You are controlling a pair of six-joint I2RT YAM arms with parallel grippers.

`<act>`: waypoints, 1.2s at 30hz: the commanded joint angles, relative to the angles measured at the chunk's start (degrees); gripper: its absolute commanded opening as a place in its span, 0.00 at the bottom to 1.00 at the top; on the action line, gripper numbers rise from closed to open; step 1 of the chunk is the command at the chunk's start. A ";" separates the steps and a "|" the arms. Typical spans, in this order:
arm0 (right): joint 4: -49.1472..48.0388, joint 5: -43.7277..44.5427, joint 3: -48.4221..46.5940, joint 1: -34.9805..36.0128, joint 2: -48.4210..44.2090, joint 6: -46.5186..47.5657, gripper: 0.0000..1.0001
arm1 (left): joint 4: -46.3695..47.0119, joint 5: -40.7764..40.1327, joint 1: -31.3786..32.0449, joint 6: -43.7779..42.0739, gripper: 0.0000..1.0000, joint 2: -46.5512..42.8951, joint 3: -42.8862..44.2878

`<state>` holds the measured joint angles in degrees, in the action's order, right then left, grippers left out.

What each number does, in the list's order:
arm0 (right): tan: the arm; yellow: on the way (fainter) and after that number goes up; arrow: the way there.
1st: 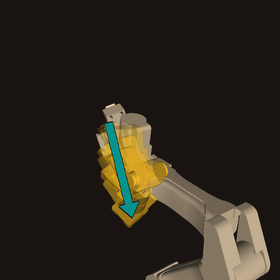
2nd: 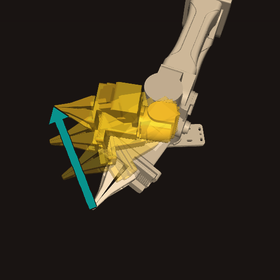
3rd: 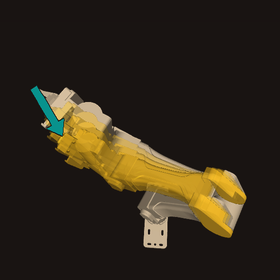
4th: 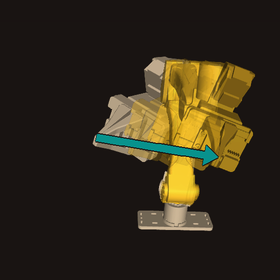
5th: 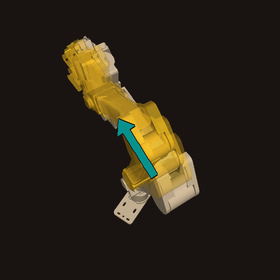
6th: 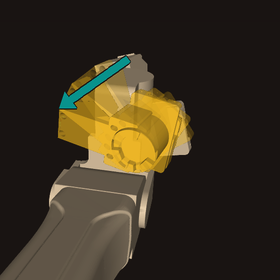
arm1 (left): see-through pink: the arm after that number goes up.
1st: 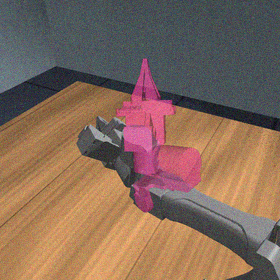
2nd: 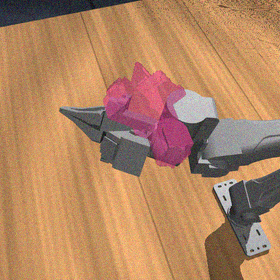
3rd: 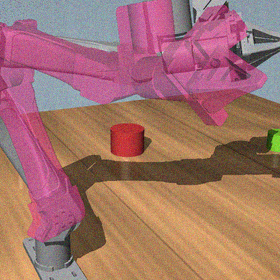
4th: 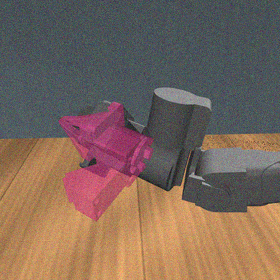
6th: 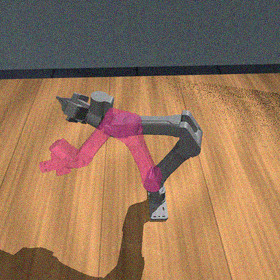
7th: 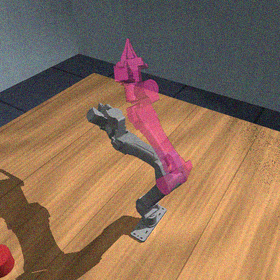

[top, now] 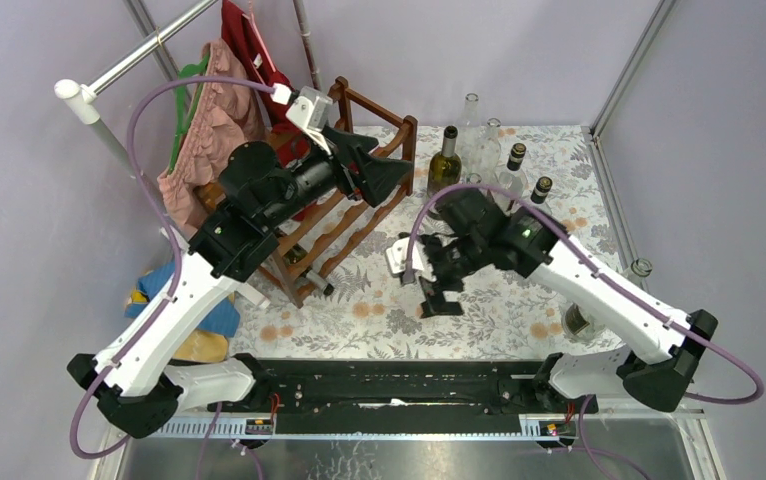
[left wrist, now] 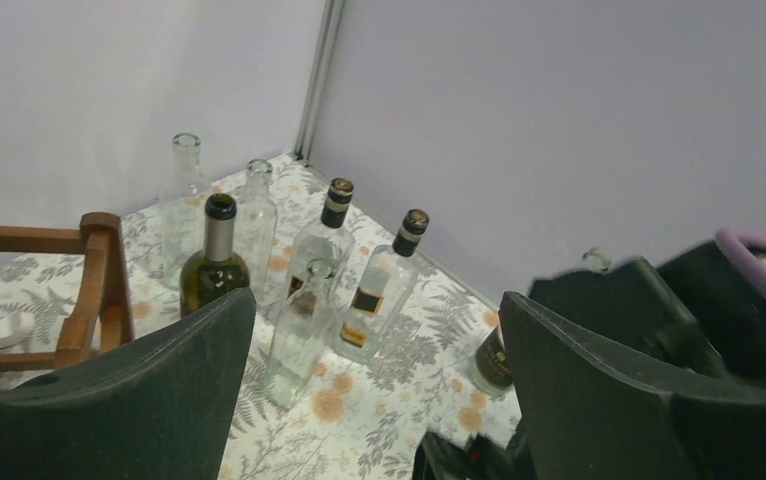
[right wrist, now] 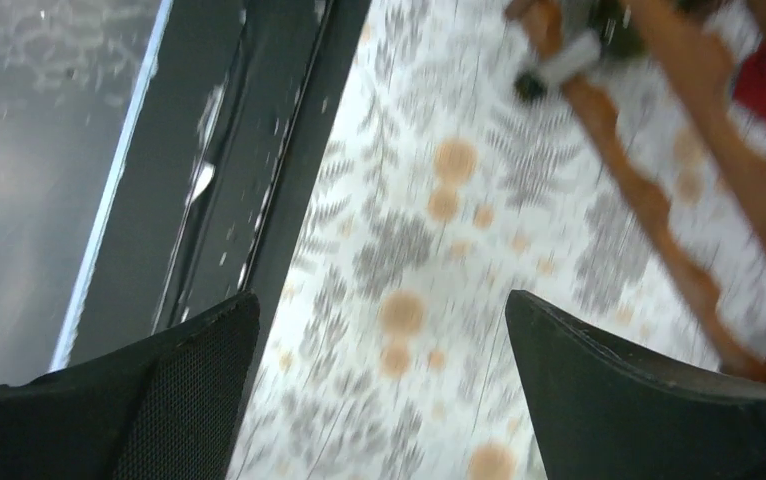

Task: Put the wine bottle on the wine rack
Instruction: Place the wine bottle in the wine rack, then pick up the wine bottle from the center of the board.

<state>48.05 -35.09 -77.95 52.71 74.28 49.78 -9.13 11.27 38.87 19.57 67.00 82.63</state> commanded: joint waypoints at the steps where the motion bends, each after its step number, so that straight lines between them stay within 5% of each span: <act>1: 30.25 4.48 -9.24 -6.73 0.02 6.93 1.00 | 6.30 2.62 -0.44 4.33 0.99 -2.65 1.00; 10: 29.03 8.29 -13.00 -16.41 -8.61 2.80 1.00 | 7.42 3.19 -0.43 11.05 0.99 -5.27 -0.33; 18: 18.31 -0.91 -16.20 -35.14 -9.45 -9.60 1.00 | 8.38 5.48 -0.41 21.09 0.98 -5.84 -8.61; 23: 11.42 -15.40 -16.92 -47.51 -8.12 -25.00 1.00 | 8.27 7.09 -0.20 26.47 0.93 -1.12 -7.71; 30: 4.88 -17.55 -20.73 -57.49 -4.15 -34.62 1.00 | -15.48 -13.36 9.86 12.09 0.89 11.59 9.57; 36: 5.03 -9.46 -22.18 -59.13 -4.36 -32.98 1.00 | -19.08 -17.52 11.59 9.49 0.84 22.24 15.07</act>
<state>55.59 -47.75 -97.38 -5.69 70.94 18.57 -21.67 1.30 50.24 33.58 83.33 93.36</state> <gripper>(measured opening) 0.995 0.849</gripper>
